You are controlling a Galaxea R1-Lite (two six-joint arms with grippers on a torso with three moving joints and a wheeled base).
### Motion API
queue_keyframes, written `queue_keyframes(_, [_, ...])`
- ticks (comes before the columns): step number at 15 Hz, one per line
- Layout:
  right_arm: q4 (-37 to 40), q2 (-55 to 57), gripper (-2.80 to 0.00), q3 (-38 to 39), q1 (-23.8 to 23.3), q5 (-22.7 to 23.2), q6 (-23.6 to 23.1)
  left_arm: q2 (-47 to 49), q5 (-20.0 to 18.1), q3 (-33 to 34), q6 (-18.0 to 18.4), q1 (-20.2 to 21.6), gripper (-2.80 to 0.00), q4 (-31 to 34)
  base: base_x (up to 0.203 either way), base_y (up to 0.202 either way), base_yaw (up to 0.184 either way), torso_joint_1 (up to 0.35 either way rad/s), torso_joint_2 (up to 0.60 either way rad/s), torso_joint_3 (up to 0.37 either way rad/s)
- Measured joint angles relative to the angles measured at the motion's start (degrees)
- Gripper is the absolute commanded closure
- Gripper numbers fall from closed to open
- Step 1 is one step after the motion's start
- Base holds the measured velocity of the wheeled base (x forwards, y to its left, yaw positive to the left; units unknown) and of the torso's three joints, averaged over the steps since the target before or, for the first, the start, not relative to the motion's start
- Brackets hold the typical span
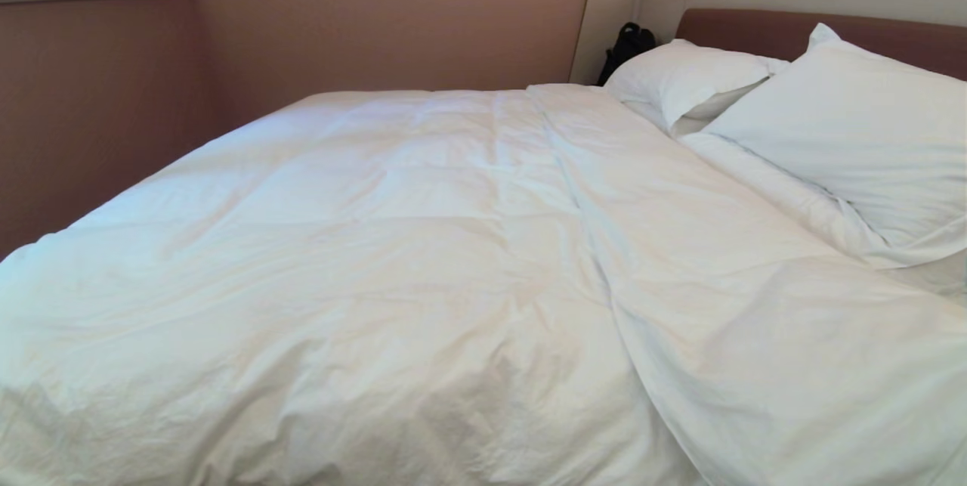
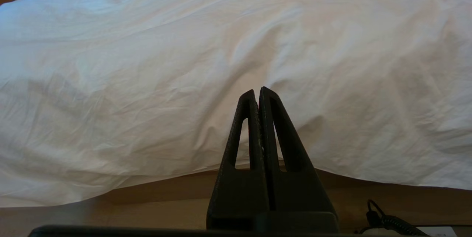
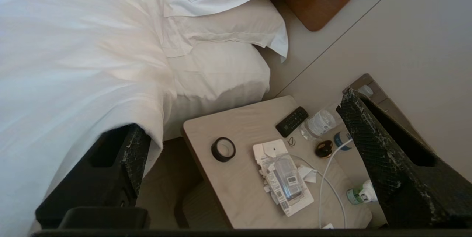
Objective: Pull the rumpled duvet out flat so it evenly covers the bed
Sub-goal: Flatten the corners of the folded blanket
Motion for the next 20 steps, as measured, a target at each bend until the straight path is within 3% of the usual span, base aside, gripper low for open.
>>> queue_keyframes(4, [0.25,3.27,-2.8,-1.33,-0.19,-0.28,3.13,0.0,-0.01,0.0,-0.01,0.0,0.0,0.0,0.0,0.0,0.0,0.0,0.0,0.0])
queue_keyframes(14, [2.13,5.9,-2.8,-4.21,-6.6,0.3,4.26,0.0,0.0,0.0,0.01,0.0,0.0,0.0,0.0,0.0,0.0,0.0,0.0,0.0])
queue_keyframes(20, [11.32,9.68,-2.8,-8.33,-8.22,6.65,11.96,0.0,-0.01,0.0,0.01,0.0,0.0,0.0,0.0,0.0,0.0,0.0,0.0,0.0])
